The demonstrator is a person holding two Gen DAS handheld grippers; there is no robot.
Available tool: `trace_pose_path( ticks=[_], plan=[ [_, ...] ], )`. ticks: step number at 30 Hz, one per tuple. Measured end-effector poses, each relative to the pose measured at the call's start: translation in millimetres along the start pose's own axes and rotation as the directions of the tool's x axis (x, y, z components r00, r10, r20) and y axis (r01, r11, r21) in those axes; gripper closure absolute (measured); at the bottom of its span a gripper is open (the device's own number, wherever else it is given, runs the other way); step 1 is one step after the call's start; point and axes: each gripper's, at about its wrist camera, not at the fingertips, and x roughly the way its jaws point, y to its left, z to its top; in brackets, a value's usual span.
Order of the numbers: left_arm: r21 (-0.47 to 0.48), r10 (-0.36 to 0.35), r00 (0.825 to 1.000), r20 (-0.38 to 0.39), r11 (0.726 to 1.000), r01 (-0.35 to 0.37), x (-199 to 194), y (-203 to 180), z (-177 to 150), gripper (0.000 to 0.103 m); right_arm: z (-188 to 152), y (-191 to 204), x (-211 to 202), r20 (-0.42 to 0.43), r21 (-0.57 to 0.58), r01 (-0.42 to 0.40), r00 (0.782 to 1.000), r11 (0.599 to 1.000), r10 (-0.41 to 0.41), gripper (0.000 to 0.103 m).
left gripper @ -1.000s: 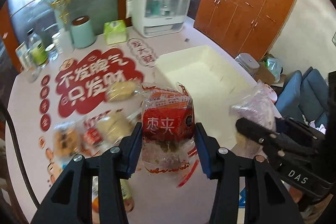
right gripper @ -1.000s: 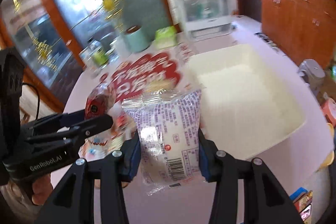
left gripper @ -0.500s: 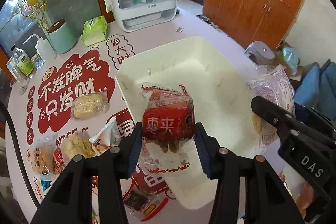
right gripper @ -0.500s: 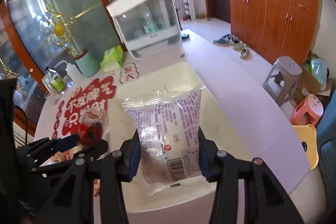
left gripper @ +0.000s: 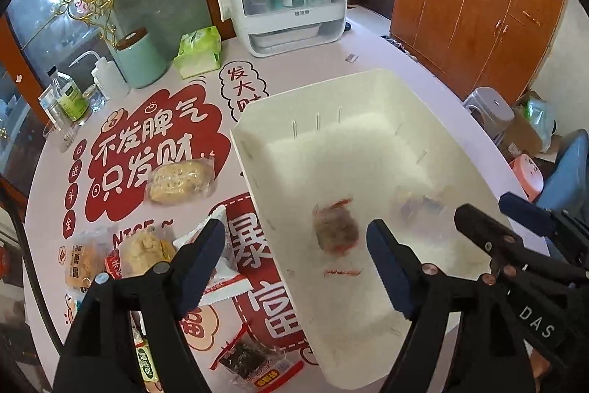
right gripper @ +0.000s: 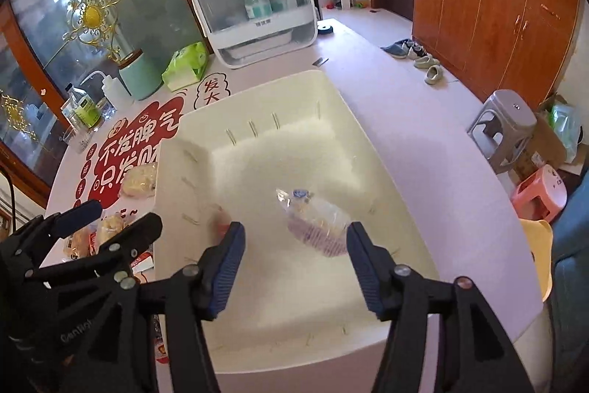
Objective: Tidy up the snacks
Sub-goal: 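Carry both bags over the white tray and open both tools to drop them, then withdraw both tools from the tray back toward the snack pile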
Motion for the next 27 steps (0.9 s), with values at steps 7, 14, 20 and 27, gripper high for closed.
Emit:
trace_pose_path(
  ticks=[7,14,20,27],
  plan=[
    [-0.03,-0.028,1.0,-0.013,0.999,0.028,-9,4,-9,0.025,-4,2,-17,0.063,0.007,-0.006,0.998,1.0,0.005,0.043],
    [-0.024,-0.044,0.999,0.001,0.999,0.044,-22,7,-20,0.025,-9,7,-36,0.119,-0.003,0.017,0.993,1.0,-0.017,0.043],
    [-0.006,-0.04,0.999,0.013,0.999,0.04,-37,11,-32,0.025,-18,13,-50,0.168,0.013,-0.003,0.986,1.0,0.0,0.043],
    [-0.051,-0.024,1.0,0.001,0.998,0.024,-51,39,-48,0.025,-30,38,-67,0.216,-0.041,-0.036,0.975,0.999,0.044,0.043]
  ],
)
